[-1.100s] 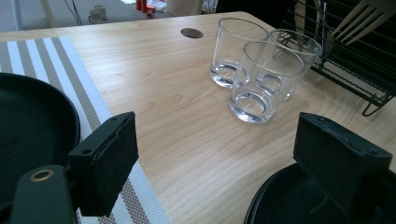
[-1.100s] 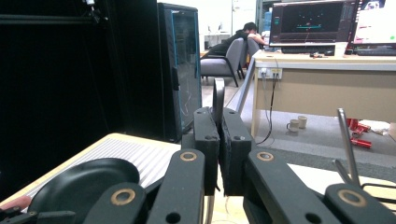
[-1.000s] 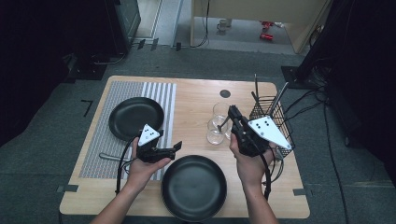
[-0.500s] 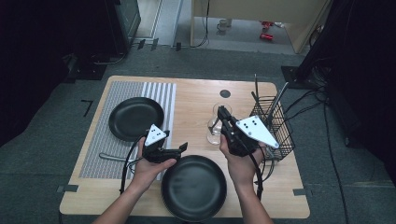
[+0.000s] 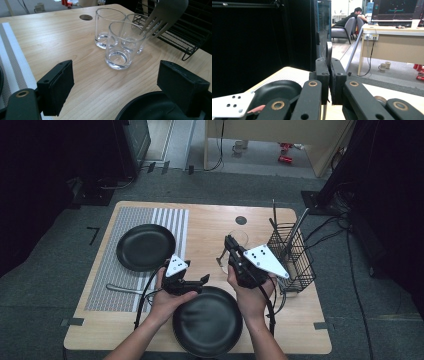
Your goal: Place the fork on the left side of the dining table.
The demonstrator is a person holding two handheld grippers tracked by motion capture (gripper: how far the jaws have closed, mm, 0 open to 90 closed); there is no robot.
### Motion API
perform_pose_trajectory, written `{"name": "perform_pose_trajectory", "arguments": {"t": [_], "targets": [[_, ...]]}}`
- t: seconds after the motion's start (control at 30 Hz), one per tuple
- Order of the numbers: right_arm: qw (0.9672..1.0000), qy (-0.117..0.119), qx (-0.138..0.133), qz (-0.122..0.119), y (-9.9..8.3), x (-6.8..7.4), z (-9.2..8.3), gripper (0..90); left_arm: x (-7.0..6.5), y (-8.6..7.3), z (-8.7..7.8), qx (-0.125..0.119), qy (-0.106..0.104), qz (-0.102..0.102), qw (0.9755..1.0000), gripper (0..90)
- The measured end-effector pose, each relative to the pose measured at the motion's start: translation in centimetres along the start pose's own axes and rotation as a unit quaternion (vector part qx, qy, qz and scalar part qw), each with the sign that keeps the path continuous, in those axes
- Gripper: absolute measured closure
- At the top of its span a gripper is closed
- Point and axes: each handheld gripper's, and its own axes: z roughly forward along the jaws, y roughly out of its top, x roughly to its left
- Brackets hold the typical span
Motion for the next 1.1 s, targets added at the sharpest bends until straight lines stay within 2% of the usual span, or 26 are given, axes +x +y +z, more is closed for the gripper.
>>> {"name": "perform_pose_trajectory", "arguments": {"t": [0.3,0.53,0.57,0.73,0.9,1.0,1.1], "targets": [[1.0,0.009,0.001,0.003,-0.2,1.0,0.4,87.9,-0.7,0.2,0.7,-0.012,-0.002,0.004,0.9999,15.4],[0.9998,0.018,0.003,0.003,-0.5,1.7,0.8,87.9,-0.9,0.3,0.9,-0.028,0.006,0.006,0.9996,23.6],[0.9998,0.019,0.003,0.003,-0.5,1.8,0.8,87.9,-1.0,0.3,1.0,-0.032,0.003,0.006,0.9995,26.5],[0.9997,0.022,0.004,0.006,-0.7,2.2,0.9,87.9,-1.4,0.3,1.3,-0.039,0.014,0.021,0.9989,36.4],[0.9997,0.021,0.005,0.012,-0.9,2.4,0.9,87.9,-1.5,0.3,1.6,-0.048,0.019,0.017,0.9985,48.8],[0.9997,0.016,0.007,0.018,-1.1,2.4,1.0,87.9,-1.7,0.3,1.5,-0.059,0.021,0.025,0.9977,57.5],[0.9995,0.014,0.008,0.026,-1.2,2.2,1.0,87.8,-1.8,0.2,1.5,-0.064,0.015,0.026,0.9975,66.9]]}}
